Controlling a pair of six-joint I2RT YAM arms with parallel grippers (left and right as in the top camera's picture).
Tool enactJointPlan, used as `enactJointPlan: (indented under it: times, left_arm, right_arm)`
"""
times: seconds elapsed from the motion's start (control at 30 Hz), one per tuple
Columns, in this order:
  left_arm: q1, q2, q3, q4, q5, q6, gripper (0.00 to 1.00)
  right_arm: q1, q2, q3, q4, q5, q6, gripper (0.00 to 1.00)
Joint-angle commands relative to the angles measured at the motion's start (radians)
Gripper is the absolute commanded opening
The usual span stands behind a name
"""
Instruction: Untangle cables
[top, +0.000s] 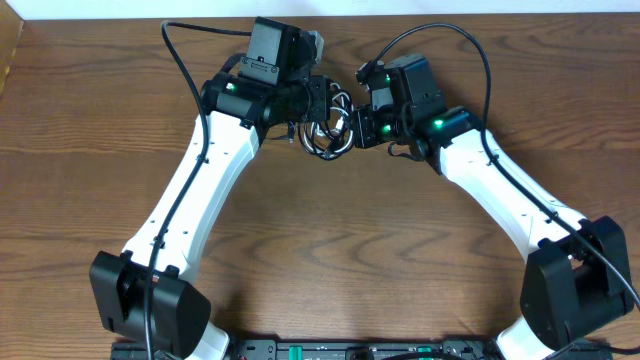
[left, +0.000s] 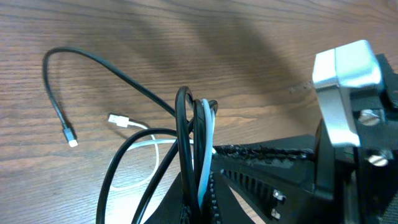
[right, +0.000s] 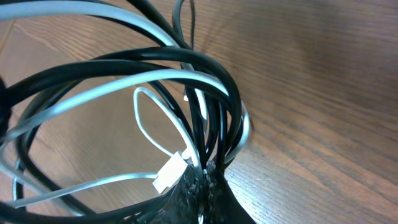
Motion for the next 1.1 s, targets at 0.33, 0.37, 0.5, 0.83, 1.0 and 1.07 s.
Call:
enactJointPlan:
  times: [0.33,0.37,0.5,0.83,1.0,1.07]
  left_arm:
    - [0.002,0.041,-0.006,0.001,-0.073,-0.009,0.08]
    - [0.002,0.041,-0.006,0.001,-0.073,-0.009,0.07]
    - [0.003,0.041,-0.006,0.002,-0.075,-0.009,0.07]
    - [0.003,0.041,-0.006,0.009,-0.090,-0.010,0.08]
    - [0.003,0.041,-0.006,0.077,0.052,-0.009,0.07]
    - [0.003,0.041,-0.006,0.109,0.115,-0.009,0.07]
  right_arm:
    - [-0.219,-0.213,-0.004,-0.120,-0.445,-0.120,0.01]
    - [-0.240,-0.237,-0.004,-0.143,-0.457,-0.134,0.01]
    - [-0.345,-0.335,-0.004,-0.232,-0.485,-0.172,0.01]
    - [-0.584,-0.503,-0.004,-0.312,-0.501,-0.173,0.02]
    - [-0.531,-0.444,-0.007,-0.373,-0.415,-0.174,0.29]
    - [-0.495,-0.403,-0.007,-0.380,-0.399,-0.178,0.38]
